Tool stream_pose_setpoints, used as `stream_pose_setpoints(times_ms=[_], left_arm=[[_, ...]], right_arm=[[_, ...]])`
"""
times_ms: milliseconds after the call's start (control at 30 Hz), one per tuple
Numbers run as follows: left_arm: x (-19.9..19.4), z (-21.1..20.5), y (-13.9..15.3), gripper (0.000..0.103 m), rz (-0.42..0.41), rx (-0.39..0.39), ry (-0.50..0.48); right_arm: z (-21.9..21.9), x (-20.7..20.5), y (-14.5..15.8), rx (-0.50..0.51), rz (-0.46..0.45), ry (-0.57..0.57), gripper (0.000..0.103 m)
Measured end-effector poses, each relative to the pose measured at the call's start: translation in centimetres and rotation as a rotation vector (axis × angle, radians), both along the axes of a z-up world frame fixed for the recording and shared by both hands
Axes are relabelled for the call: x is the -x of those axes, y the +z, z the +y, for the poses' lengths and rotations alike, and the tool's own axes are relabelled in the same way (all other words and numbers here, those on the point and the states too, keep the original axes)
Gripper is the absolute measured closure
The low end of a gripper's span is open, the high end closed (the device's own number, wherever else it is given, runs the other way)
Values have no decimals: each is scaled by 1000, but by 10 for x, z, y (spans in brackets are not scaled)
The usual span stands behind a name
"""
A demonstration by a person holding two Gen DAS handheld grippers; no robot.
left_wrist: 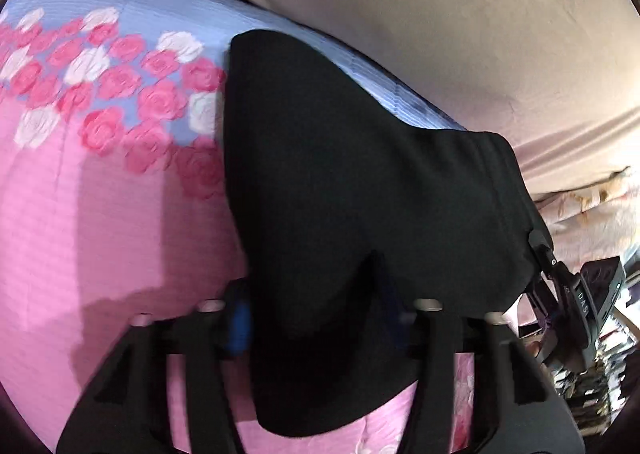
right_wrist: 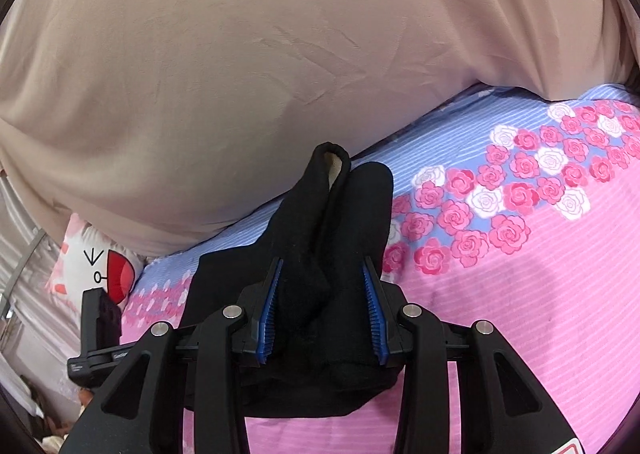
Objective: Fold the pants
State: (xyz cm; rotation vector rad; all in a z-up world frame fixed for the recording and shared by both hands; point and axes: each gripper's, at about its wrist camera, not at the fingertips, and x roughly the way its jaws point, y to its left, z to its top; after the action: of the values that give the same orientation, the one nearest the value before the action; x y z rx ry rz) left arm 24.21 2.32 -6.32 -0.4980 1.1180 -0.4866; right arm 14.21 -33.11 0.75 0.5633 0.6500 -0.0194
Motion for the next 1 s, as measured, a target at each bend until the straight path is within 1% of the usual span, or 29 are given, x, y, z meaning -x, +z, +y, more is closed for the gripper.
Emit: stream_pose_setpoints(times_ms=[33, 67, 100, 133, 200, 233, 267, 333, 367, 400, 433, 467, 500, 533, 567, 600, 633, 667, 700, 733, 767, 800, 833, 867, 900, 933, 967, 1000], left_arm=[[-2, 2, 1, 71, 7, 21, -5], [-4, 6, 3, 73, 20, 53, 0], [-7, 8, 7, 75, 17, 60, -5], [-8, 11, 18, 77, -18, 54, -7], [-7, 14, 46, 78, -129, 1, -3], [-6, 17, 65, 79, -192, -26, 5], [-5, 23, 84, 80, -239, -48, 19], [-12, 37, 105, 82, -301, -82, 39], [-12, 43, 110, 83, -307, -93, 51], [-15, 49, 110, 83, -292, -95, 40], [-15, 50, 108, 82, -272, -112, 18], [-17, 51, 101, 82, -247, -133, 5], [-13, 49, 88, 81, -219, -172, -11], [-8, 48, 75, 80, -194, -214, -6], [-5, 50, 63, 79, -172, -243, 6], [-3, 52, 54, 77, -159, -250, 13], [-3, 56, 44, 74, -137, -245, 24], [-6, 60, 37, 71, -119, -234, 30], [-8, 60, 34, 63, -113, -229, 32], [-9, 61, 30, 53, -100, -226, 26], [-10, 59, 25, 45, -70, -212, 5], [-15, 57, 19, 22, -36, -184, -16], [-16, 54, 11, 7, 6, -139, -45], [-18, 50, 0, 7, 49, -106, -61], [-16, 47, 1, 5, 13, -113, -46], [-16, 43, 1, 5, 0, -133, -46], [-17, 38, 2, 6, -21, -159, -44], [-18, 37, 3, 25, -37, -174, -28]], right_arm=[[0, 1, 0, -12, -3, 1, 67], [1, 1, 1, -23, -8, 2, 67], [3, 1, 4, -24, -11, 2, 67], [7, 1, 8, -26, -22, 6, 67], [16, 2, 22, -23, -61, 26, 70], [22, 3, 33, -10, -93, 38, 85], [28, 6, 47, -6, -144, 58, 102], [37, 8, 70, 23, -199, 71, 102], [41, 6, 78, 46, -208, 73, 102], [42, 1, 82, 52, -199, 82, 97], [41, -6, 79, 39, -153, 92, 78], [39, -11, 72, 21, -101, 89, 37], [37, -15, 56, -18, -30, 79, 18], [36, -15, 40, -43, 22, 57, 10], [36, -13, 27, -51, 56, 34, 10], [35, -10, 9, -61, 114, 16, 10], [32, -8, -6, -80, 167, -4, 10], [27, -5, -20, -115, 200, -29, 10], [24, -3, -29, -152, 213, -37, 10], [22, -2, -40, -218, 232, -36, 10], [21, -3, -49, -288, 252, -21, 10], [23, -5, -53, -332, 256, 0, 10], [28, -7, -57, -365, 257, 27, 10], [34, -9, -58, -370, 265, 45, 6], [42, -14, -61, -343, 291, 56, 6], [49, -19, -65, -315, 306, 63, 5], [55, -21, -64, -278, 286, 70, 8], [64, -24, -63, -215, 263, 87, 17]])
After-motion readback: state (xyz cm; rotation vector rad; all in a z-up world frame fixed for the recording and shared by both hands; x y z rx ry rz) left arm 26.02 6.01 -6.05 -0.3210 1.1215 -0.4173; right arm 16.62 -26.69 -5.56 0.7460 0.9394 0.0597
